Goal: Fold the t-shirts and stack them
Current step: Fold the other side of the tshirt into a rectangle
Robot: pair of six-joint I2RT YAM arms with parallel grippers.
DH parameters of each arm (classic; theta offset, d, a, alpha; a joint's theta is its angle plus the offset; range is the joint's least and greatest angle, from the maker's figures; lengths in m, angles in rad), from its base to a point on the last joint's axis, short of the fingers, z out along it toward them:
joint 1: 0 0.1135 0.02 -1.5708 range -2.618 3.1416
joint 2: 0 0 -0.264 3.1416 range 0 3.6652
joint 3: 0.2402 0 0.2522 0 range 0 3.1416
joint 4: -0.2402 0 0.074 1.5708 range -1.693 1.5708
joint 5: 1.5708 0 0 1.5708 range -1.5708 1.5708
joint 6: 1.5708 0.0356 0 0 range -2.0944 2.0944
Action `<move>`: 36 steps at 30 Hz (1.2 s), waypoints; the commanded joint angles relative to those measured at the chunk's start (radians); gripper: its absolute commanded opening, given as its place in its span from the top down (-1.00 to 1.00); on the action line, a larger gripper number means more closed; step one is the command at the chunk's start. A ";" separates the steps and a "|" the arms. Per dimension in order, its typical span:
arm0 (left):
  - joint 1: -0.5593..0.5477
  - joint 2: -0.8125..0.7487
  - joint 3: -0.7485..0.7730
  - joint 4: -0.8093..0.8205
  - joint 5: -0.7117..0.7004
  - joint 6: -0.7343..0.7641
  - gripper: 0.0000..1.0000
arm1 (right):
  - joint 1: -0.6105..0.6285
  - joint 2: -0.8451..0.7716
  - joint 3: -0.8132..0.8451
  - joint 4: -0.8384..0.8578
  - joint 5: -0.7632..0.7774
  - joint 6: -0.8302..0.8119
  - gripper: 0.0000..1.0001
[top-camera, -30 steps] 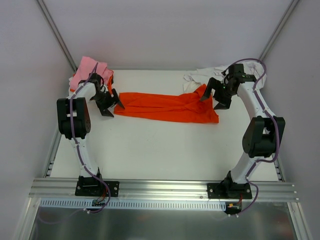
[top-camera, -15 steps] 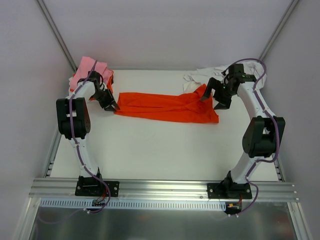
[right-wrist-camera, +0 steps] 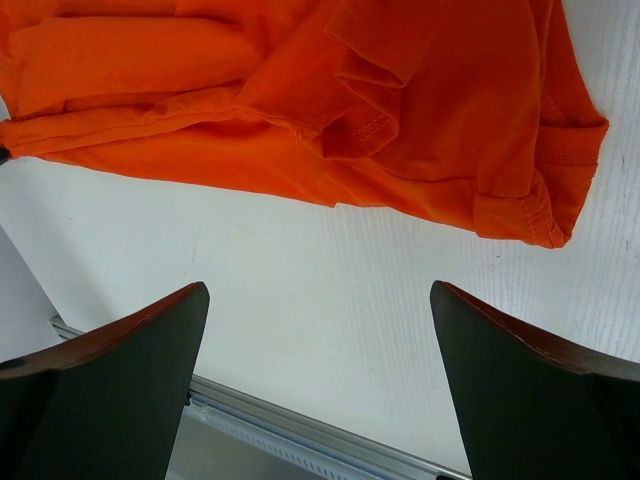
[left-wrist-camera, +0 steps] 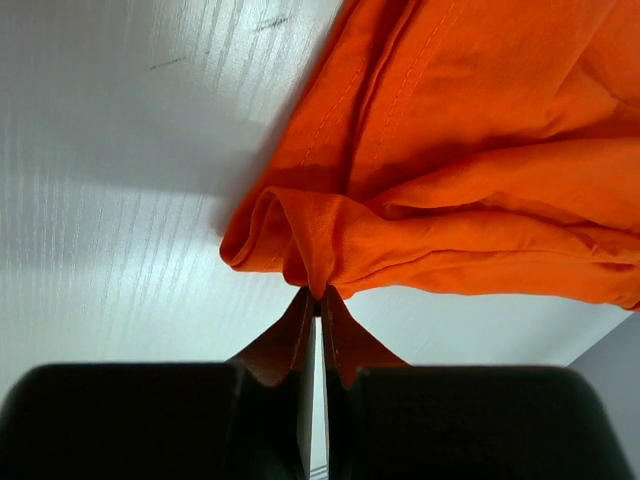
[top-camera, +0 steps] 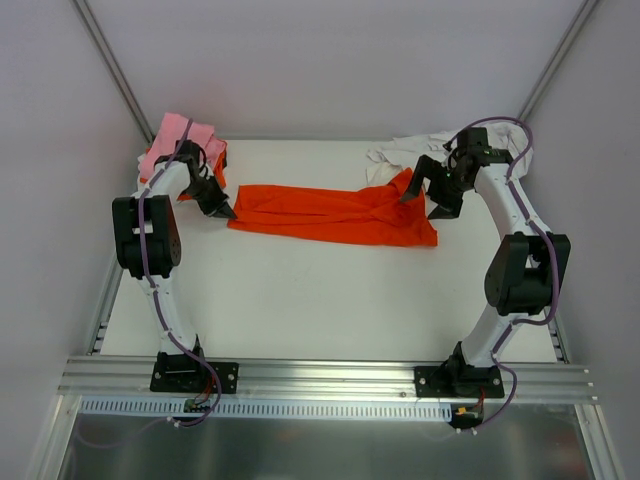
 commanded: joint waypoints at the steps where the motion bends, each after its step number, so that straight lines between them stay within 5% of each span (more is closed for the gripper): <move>1: -0.003 -0.005 0.049 0.028 -0.016 -0.059 1.00 | 0.004 -0.057 0.014 -0.024 0.004 -0.021 -0.99; 33: -0.001 0.097 0.143 0.123 -0.073 -0.211 1.00 | 0.003 -0.084 -0.027 -0.058 0.001 -0.048 -0.99; 36: -0.001 0.100 0.157 0.111 -0.071 -0.197 -0.45 | 0.002 -0.082 -0.027 -0.060 0.001 -0.047 -0.99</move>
